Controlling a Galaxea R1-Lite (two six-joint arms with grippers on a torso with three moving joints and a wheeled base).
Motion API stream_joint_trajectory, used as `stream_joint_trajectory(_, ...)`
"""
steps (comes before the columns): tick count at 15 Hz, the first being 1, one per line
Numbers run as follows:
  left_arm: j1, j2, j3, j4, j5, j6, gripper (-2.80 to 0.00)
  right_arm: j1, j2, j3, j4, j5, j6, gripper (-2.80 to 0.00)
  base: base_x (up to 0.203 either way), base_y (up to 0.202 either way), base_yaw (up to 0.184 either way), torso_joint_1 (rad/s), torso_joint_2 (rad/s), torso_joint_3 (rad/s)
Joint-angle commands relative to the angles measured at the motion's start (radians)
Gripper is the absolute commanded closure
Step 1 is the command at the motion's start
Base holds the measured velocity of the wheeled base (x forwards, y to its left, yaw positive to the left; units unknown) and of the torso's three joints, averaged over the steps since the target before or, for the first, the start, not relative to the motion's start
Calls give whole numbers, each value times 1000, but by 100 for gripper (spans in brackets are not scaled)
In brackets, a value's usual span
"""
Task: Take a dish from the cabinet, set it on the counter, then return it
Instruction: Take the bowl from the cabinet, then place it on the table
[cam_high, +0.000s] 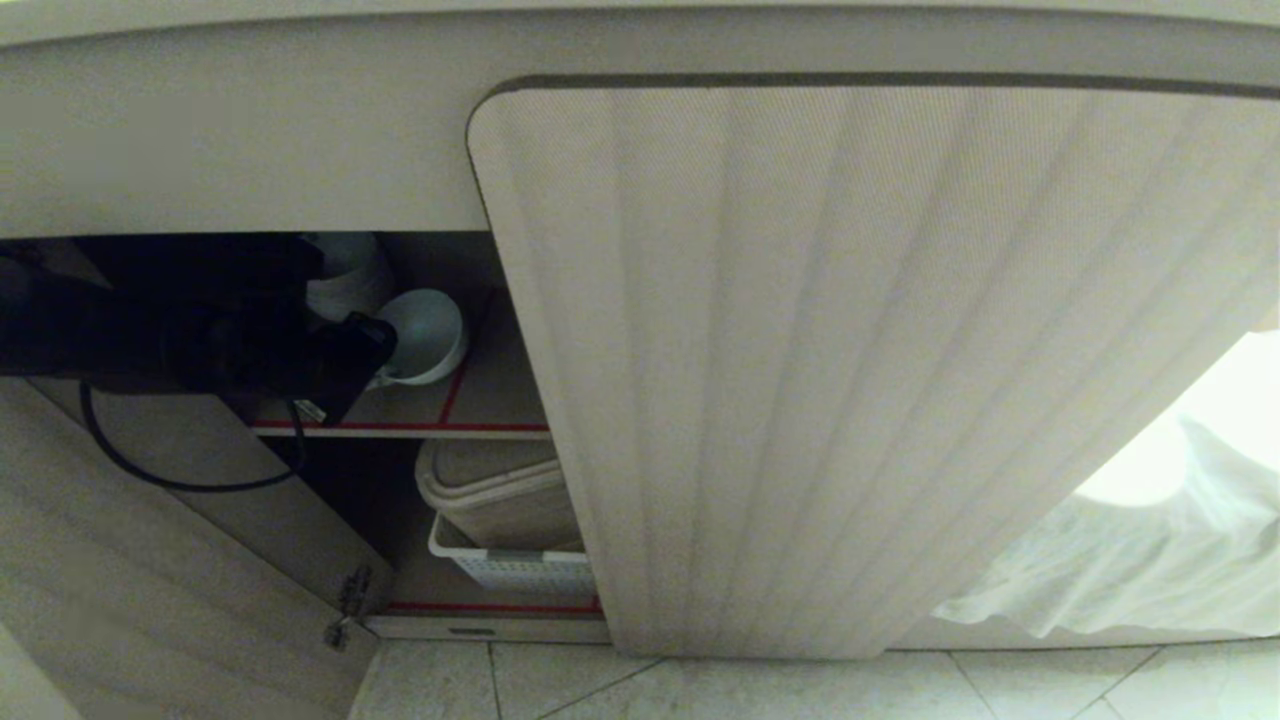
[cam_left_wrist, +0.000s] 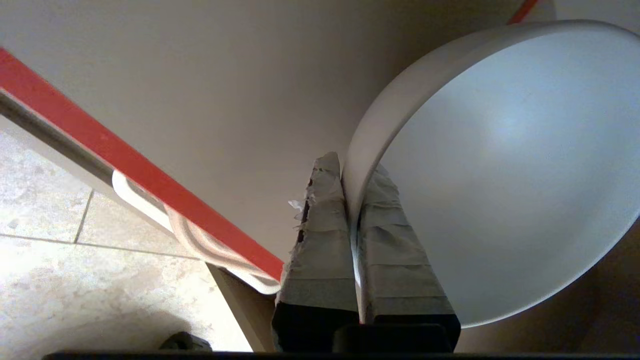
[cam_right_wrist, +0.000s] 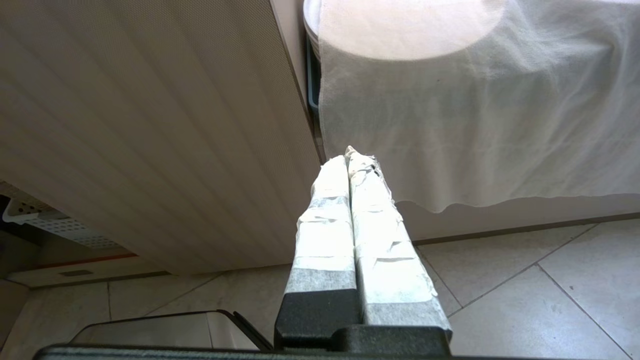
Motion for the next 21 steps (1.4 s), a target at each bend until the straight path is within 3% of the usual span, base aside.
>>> stream_joint_trajectory(1,-1,-30,21,-1,-2,-5,0,0,0,0,-2,0,0,0,0,0,0,0,0,0)
stream_joint_trajectory(16,-8,-194,270,-1,-2,24,0,0,0,0,0,0,2,0,0,0,0,0,0,0)
stream_joint_trajectory(21,-8,-268,358,-1,-4,80,0,0,0,0,0,1,2,0,0,0,0,0,0,0)
